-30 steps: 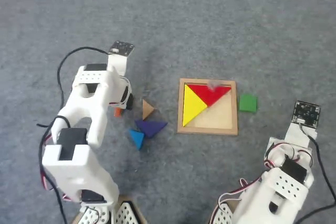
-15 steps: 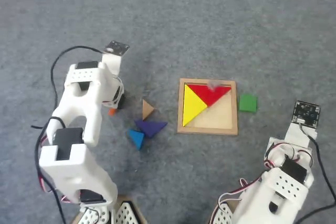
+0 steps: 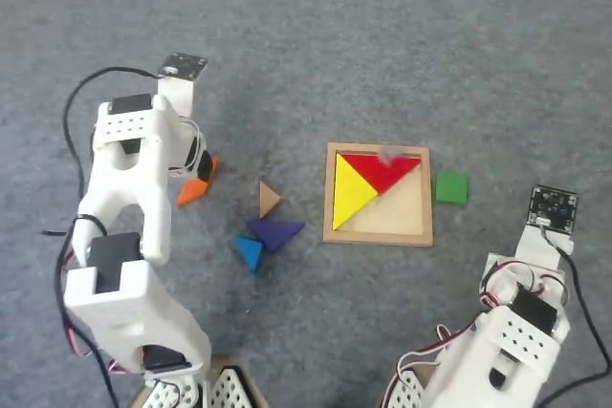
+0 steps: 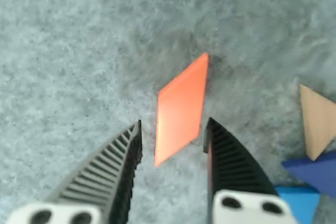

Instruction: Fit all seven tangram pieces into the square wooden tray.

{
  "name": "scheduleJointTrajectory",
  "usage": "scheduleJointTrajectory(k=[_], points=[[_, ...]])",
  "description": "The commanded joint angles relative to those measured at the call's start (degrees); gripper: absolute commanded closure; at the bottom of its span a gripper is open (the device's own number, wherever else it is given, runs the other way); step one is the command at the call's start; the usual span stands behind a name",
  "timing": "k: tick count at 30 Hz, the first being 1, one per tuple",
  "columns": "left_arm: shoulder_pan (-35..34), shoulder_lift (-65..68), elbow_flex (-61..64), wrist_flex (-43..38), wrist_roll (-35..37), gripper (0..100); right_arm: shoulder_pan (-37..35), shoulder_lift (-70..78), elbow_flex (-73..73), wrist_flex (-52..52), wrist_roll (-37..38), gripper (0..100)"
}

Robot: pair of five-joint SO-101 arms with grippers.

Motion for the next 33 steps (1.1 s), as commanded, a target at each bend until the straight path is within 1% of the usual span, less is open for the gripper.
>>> scheduleJointTrajectory(k=[1, 4, 7, 11, 17, 22, 25, 27, 30, 33], points=[[-0.4, 1.4, -2.7, -2.2, 3.5, 80, -0.4, -1.5, -0.6, 0.2, 0.5, 99.2], [-0.1, 6.7, -3.7, -4.1, 3.8, 80, -0.3, -1.5, -0.6, 0.2, 0.5, 99.2], [-0.3, 12.0, -6.7, -4.0, 3.4, 80, -0.4, -1.5, -0.6, 0.2, 0.5, 99.2], [-0.1, 14.6, -11.1, -0.2, 3.3, 81, -0.5, -1.5, -0.6, 0.2, 0.5, 99.2], [1.2, 15.3, -11.5, 1.9, 0.4, 99, -0.5, -1.5, -0.6, 0.2, 0.5, 99.2], [5.0, 13.2, -11.5, 4.6, 1.1, 99, -0.6, -1.5, -0.6, 0.2, 0.5, 99.2], [9.3, 8.2, -11.5, 6.8, 4.7, 99, -0.6, -1.5, -0.6, 0.2, 0.5, 99.2], [13.8, 4.1, -11.5, 8.3, 7.0, 99, -0.6, -1.5, -0.6, 0.2, 0.5, 99.2], [22.6, -0.7, -11.5, 9.5, 11.6, 99, -0.6, -1.5, -0.6, 0.2, 0.5, 99.2], [31.2, -2.5, -12.9, 9.6, 16.7, 99, -0.6, -1.5, -0.6, 0.2, 0.5, 99.2]])
